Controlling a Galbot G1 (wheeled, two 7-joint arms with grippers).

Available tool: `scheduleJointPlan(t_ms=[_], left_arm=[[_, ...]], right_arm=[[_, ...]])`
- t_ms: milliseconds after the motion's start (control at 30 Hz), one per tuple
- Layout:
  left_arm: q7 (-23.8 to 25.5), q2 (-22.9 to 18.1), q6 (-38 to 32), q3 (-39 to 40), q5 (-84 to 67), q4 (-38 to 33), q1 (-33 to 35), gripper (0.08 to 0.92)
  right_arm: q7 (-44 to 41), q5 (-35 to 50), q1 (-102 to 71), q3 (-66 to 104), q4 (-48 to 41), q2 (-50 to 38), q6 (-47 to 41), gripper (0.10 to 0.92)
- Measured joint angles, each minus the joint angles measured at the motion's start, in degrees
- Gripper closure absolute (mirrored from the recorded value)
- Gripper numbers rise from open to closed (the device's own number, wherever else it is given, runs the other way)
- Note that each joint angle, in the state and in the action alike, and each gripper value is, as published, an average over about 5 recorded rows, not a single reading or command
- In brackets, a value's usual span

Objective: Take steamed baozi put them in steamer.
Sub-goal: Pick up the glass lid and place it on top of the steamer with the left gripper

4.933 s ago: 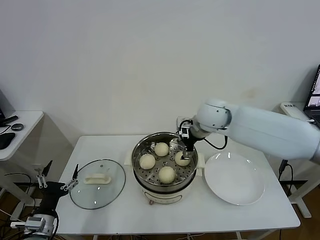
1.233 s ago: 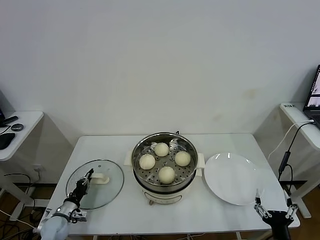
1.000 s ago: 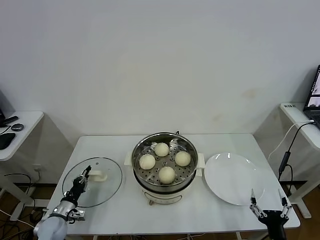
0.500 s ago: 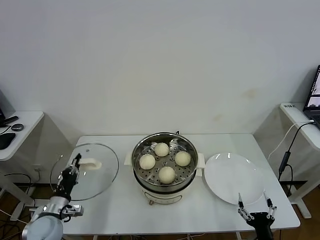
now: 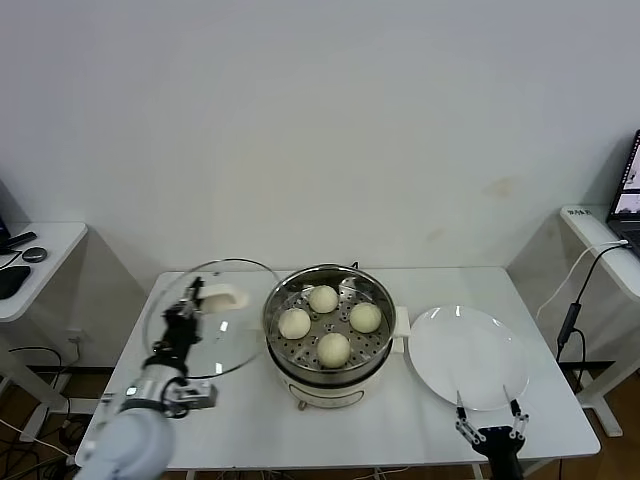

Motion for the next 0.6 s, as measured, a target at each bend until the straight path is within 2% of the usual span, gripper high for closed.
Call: scheduleJointPlan(t_ms=[300,600], left_arm=[[5.7,-4.3,5.3,16.1,7.5,2.4,-10.6,0.834],[10.2,-10.4,8.0,23.6,16.1,6.4,-17.4,0.834]], right_arm=[[0.8,-2.7,1.2,-2.0,-2.6,0.2,0.6,0.203],[0.9,-4.0,1.5,-2.4,-4.1,0.2,0.9,0.203]])
